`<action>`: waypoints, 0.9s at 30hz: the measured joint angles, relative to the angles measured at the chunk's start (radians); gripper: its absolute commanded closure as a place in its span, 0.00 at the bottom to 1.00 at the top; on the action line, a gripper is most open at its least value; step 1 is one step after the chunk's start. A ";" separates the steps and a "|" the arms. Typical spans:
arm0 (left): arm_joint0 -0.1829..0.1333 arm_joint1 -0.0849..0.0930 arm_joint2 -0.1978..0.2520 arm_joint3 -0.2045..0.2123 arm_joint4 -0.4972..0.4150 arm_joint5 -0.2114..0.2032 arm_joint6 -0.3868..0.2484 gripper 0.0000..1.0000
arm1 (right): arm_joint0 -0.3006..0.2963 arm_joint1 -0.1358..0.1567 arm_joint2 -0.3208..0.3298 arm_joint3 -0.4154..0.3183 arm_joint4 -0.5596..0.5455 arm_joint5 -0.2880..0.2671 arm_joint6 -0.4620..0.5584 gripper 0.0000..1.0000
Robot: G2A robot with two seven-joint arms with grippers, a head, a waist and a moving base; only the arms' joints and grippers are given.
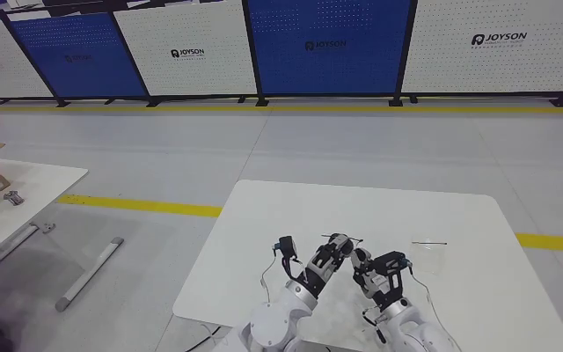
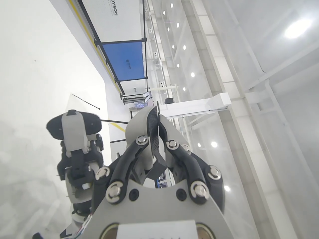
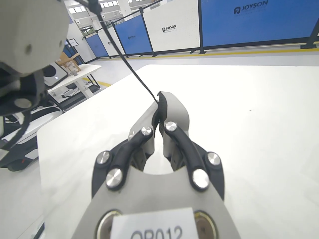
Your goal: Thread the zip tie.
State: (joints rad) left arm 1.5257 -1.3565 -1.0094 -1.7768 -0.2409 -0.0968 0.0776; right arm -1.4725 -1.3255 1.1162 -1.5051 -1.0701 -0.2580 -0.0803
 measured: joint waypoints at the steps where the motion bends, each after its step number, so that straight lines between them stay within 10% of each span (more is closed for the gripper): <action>1: -0.001 0.000 -0.004 0.003 -0.005 0.000 0.005 1.00 | -0.004 0.000 0.005 -0.003 0.011 -0.002 -0.007 0.00; 13: 0.036 0.010 -0.112 0.020 -0.058 -0.026 0.049 1.00 | -0.119 0.013 0.141 -0.070 0.196 -0.055 -0.217 0.00; 27: 0.034 0.012 -0.116 0.039 -0.025 0.022 0.055 1.00 | -0.126 0.013 0.148 -0.073 0.217 -0.053 -0.223 0.00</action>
State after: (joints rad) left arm 1.5597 -1.3446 -1.1252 -1.7377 -0.2659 -0.0750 0.1329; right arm -1.5986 -1.3123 1.2638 -1.5777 -0.8533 -0.3111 -0.3036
